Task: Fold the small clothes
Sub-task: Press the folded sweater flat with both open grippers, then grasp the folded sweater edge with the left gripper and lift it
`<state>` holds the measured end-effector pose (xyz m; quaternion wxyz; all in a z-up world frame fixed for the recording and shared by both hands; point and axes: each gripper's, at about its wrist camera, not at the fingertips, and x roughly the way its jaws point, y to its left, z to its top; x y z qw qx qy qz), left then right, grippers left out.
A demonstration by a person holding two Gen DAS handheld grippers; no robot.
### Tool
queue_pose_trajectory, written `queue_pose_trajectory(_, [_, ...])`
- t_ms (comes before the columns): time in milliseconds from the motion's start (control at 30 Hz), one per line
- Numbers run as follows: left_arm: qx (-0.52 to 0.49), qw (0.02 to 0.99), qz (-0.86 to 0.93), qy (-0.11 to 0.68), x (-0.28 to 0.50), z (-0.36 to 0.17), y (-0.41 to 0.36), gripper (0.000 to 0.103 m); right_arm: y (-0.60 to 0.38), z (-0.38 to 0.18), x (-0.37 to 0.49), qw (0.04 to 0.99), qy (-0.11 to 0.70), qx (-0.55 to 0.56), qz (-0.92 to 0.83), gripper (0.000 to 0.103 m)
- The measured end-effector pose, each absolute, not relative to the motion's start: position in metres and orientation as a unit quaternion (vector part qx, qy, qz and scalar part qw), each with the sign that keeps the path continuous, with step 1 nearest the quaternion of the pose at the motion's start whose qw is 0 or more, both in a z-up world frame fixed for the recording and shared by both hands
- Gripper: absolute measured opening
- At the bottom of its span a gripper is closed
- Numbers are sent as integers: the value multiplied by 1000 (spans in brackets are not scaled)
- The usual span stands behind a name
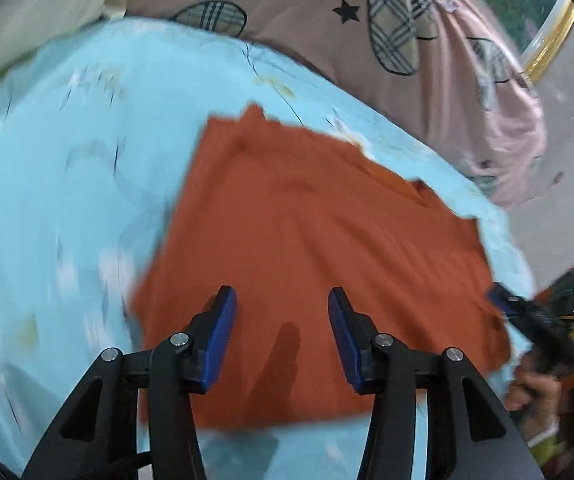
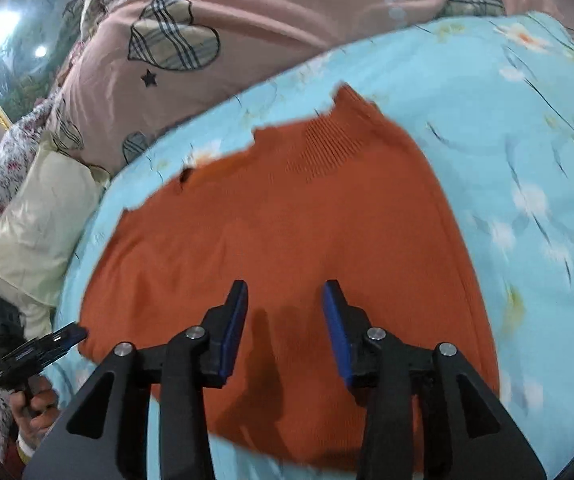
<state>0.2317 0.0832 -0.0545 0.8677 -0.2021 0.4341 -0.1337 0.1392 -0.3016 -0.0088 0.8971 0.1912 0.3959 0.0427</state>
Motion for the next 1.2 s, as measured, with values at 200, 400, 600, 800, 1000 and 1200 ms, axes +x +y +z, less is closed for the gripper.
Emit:
queue_pose_trajectory(200, [-249,846,-161,443,154,-72,79,69,-306,-14,90,902,376,213,11,43])
queue_pose_trajectory(400, [-310,828,-158,439,141,-91,81,84,-289,-5,75,906,366,210,34,48])
queue_pose_trajectory(600, [-363,824,-133,415,169,-93,84,96,-272,-2,72,906,361,214,58,50])
queue_pose_trajectory(800, [-365,843,-86,385,200,-93,85,92,-263,0,75,902,363,222,77,50])
queue_pose_trajectory(1000, [-381,828,-105,398,221,-110,93,14,-265,-1,82,897,364,235,83,50])
queue_pose_trajectory(1200, [-342,854,-109,377,209,-85,103,6,-276,6,84,898,358,242,79,50])
